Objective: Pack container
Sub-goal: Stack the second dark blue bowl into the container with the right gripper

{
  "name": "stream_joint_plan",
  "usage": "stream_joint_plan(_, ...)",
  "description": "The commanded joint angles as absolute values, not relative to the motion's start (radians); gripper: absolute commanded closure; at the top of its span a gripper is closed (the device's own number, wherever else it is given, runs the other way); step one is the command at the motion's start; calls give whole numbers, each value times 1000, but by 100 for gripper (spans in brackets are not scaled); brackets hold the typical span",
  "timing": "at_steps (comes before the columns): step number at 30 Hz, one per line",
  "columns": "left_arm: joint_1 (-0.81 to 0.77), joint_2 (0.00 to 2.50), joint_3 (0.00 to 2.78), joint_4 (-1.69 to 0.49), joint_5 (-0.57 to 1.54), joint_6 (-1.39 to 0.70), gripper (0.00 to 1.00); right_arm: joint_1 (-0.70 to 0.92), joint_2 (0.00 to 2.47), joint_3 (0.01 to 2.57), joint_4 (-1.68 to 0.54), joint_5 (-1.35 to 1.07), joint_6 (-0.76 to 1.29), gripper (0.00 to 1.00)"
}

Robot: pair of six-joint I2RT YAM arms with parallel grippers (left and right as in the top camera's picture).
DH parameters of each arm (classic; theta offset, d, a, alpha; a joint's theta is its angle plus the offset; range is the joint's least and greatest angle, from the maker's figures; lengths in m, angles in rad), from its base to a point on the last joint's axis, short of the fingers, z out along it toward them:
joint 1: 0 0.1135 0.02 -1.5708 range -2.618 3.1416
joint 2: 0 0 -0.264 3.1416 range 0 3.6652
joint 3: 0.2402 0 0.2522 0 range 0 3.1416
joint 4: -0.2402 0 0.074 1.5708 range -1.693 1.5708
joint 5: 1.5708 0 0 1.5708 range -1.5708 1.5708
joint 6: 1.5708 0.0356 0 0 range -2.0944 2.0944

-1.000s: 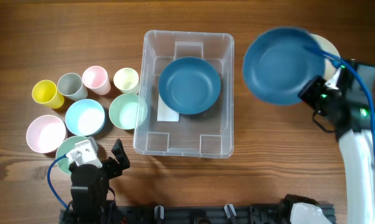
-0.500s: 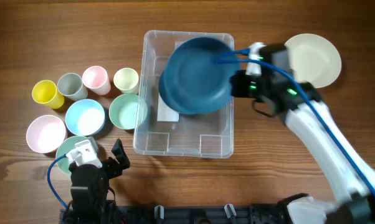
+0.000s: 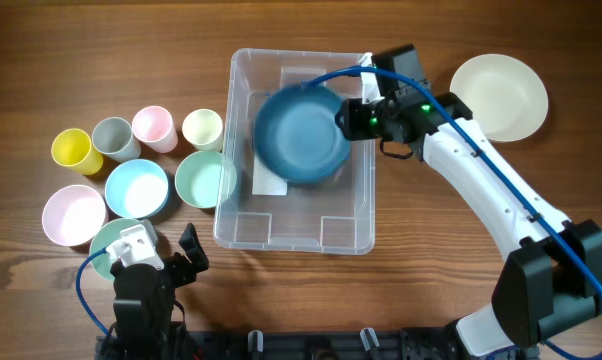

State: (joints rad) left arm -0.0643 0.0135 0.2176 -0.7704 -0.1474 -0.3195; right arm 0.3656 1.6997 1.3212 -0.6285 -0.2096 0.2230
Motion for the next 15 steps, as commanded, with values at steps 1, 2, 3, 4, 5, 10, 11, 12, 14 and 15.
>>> stream_joint_plan(1, -58, 5, 213, -768, -139, -321, 0, 338, 1613, 1371, -661, -221, 193, 45)
stream_joint_plan(2, -58, 5, 213, -768, -139, -321, 0, 320, 1588, 1371, -667, -206, 208, 43)
stream_joint_plan(3, -58, 5, 213, -768, -138, -321, 0, 298, 1564, 1371, -672, -187, 232, 41)
stream_joint_plan(4, -58, 5, 213, -768, -139, -321, 0, 262, 1535, 1371, -680, -163, 264, 40)
stream_joint_plan(5, -58, 5, 213, -768, -139, -321, 0, 224, 1515, 1371, -686, -147, 290, 39)
stream_joint_plan(10, -58, 5, 213, -768, -139, -321, 0, -51, 1485, 1369, -735, -123, 383, 37)
stream_joint_plan(11, -58, 5, 213, -768, -139, -321, 0, -103, 1494, 1367, -746, -123, 411, 36)
stream_joint_plan(12, -58, 5, 213, -768, -139, -321, 0, -151, 1508, 1366, -763, -123, 445, 35)
stream_joint_plan(14, -58, 5, 213, -768, -139, -321, 0, -237, 1554, 1366, -790, -123, 474, 33)
stream_joint_plan(15, -58, 5, 213, -768, -139, -321, 0, -265, 1577, 1366, -795, -120, 474, 32)
